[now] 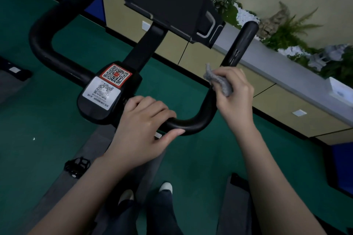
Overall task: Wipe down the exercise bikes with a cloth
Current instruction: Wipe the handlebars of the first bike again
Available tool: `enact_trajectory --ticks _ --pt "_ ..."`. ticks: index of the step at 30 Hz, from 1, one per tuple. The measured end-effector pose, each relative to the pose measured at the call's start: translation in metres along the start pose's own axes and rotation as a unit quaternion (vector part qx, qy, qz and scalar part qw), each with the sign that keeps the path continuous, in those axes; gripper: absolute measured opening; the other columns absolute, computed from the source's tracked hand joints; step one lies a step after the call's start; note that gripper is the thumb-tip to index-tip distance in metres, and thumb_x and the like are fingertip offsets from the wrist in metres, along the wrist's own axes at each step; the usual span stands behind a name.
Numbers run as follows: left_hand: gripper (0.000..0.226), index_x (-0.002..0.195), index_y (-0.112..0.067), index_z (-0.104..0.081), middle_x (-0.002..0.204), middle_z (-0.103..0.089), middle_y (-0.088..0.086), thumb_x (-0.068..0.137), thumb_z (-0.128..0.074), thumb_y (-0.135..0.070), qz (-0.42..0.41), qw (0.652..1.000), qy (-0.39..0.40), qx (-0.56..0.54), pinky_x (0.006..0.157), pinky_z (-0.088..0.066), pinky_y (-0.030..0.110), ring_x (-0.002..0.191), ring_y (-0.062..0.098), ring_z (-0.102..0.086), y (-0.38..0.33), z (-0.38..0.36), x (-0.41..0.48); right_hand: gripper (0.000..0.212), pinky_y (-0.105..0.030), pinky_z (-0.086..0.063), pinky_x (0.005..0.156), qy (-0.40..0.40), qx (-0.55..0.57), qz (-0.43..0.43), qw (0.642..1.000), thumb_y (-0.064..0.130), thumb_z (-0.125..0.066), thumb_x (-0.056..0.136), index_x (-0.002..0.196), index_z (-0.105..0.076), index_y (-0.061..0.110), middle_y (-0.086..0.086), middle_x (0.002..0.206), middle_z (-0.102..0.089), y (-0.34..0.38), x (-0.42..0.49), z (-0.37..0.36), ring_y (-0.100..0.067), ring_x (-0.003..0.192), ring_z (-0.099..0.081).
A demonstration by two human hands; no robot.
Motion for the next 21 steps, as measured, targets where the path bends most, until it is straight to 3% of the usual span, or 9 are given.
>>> enact_trajectory --ticks 6,10,13,15,21 --pt "0.038 0.092 -0.021 -0.069 0.089 -0.062 -0.01 0.088 -0.05 -0.054 0.012 1.0 0.022 0.001 0.092 -0.026 0.029 0.088 0.017 -0.057 -0.002 0.0 0.002 0.014 -0.033 -0.048 0.093 -0.117 0.145 -0.082 0.979 -0.006 -0.062 0.085 0.097 -0.066 0.0 -0.008 0.103 -0.064 -0.01 -0.041 0.001 -0.023 0.103 -0.06" --pt "0.048 0.097 -0.017 -0.07 0.09 -0.063 -0.006 0.091 -0.042 -0.056 0.033 0.999 0.025 0.024 0.107 -0.026 0.036 0.095 0.019 -0.058 -0.009 0.002 0.003 0.019 -0.032 -0.048 0.098 -0.233 0.234 -0.222 0.917 -0.005 -0.057 0.089 0.106 -0.062 0.0 -0.016 0.113 -0.064 -0.018 -0.062 -0.005 -0.024 0.111 -0.06" --pt "0.049 0.104 -0.014 -0.07 0.091 -0.064 -0.002 0.091 -0.044 -0.054 0.039 0.998 0.02 0.049 0.109 -0.03 0.042 0.093 0.021 -0.059 -0.023 -0.002 0.009 0.02 -0.026 -0.05 0.088 -0.286 0.285 -0.314 0.859 0.007 -0.054 0.094 0.113 -0.061 0.009 -0.006 0.108 -0.067 -0.016 -0.091 -0.017 -0.014 0.101 -0.064" --pt "0.05 0.107 -0.013 -0.069 0.089 -0.065 -0.001 0.091 -0.045 -0.054 0.034 0.998 0.026 0.056 0.106 -0.034 0.043 0.089 0.022 -0.06 -0.034 -0.01 0.015 0.019 -0.029 -0.05 0.088 -0.291 0.318 -0.354 0.83 0.011 -0.054 0.095 0.113 -0.062 0.014 -0.001 0.106 -0.068 -0.017 -0.102 -0.023 -0.013 0.099 -0.064" --pt "0.046 0.112 -0.016 -0.066 0.086 -0.066 -0.002 0.09 -0.049 -0.053 0.037 0.997 0.041 0.061 0.086 -0.046 0.039 0.079 0.022 -0.063 -0.041 -0.025 0.018 0.02 -0.046 -0.05 0.096 -0.246 0.441 -0.415 0.757 0.01 -0.049 0.098 0.113 -0.062 0.01 -0.012 0.106 -0.066 -0.041 -0.088 -0.036 -0.022 0.097 -0.062"
Point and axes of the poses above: each hand's wrist, its own x-axis towards the middle knuckle, its own z-axis out of the back of the hand, y = z × x, the point moved 7 cm from there along x, towards the middle knuckle
